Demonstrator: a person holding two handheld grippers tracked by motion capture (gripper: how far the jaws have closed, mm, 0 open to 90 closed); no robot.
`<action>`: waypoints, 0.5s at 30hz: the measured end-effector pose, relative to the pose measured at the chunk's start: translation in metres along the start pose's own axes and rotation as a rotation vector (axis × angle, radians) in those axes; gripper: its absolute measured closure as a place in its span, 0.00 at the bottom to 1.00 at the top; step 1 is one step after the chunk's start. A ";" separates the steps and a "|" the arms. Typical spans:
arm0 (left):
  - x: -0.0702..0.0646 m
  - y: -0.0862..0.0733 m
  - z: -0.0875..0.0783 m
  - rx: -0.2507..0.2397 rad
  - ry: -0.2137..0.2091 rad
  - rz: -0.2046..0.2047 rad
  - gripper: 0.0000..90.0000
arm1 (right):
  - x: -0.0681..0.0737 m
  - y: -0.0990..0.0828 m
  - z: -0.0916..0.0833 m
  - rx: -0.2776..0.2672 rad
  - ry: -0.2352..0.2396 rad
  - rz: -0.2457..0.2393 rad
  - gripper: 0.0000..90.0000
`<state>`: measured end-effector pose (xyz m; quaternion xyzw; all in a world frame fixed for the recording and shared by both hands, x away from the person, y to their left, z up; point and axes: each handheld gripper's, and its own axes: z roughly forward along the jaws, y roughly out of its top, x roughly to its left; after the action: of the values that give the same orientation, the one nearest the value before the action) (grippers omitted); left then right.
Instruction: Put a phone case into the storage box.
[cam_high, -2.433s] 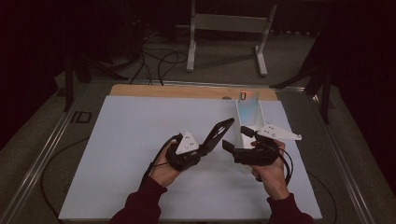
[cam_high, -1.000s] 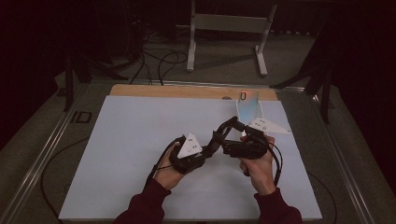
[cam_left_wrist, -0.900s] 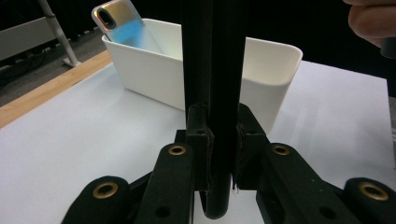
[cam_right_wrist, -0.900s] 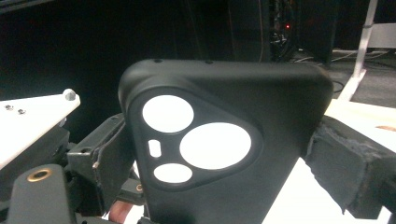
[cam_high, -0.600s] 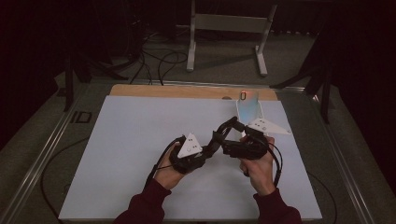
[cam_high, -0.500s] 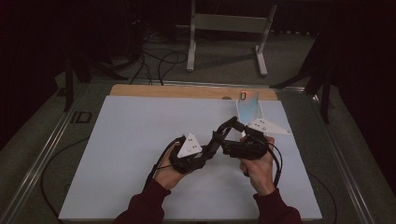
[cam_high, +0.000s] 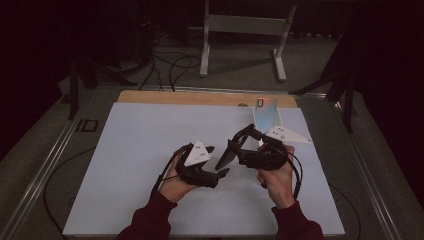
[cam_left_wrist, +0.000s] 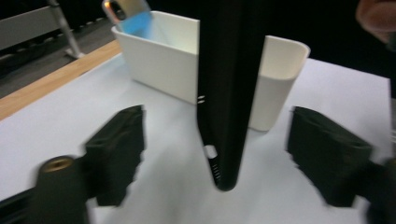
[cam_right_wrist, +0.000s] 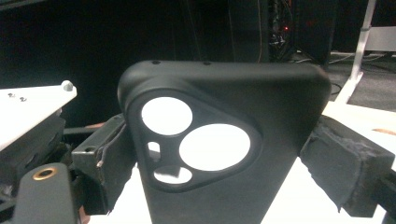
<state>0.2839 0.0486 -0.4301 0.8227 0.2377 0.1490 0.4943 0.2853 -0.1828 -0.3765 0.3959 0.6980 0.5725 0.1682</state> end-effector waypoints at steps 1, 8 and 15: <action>0.001 0.000 -0.001 0.002 0.006 -0.007 0.12 | 0.000 0.000 0.000 0.000 -0.002 -0.003 0.16; 0.010 -0.003 -0.011 0.011 0.040 -0.023 0.00 | 0.001 0.002 0.000 0.001 -0.002 -0.013 0.16; 0.020 -0.007 -0.026 0.009 0.075 -0.033 0.00 | 0.001 0.005 0.002 0.003 -0.007 -0.024 0.16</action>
<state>0.2862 0.0815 -0.4241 0.8147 0.2704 0.1706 0.4838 0.2874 -0.1804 -0.3720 0.3898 0.7031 0.5677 0.1770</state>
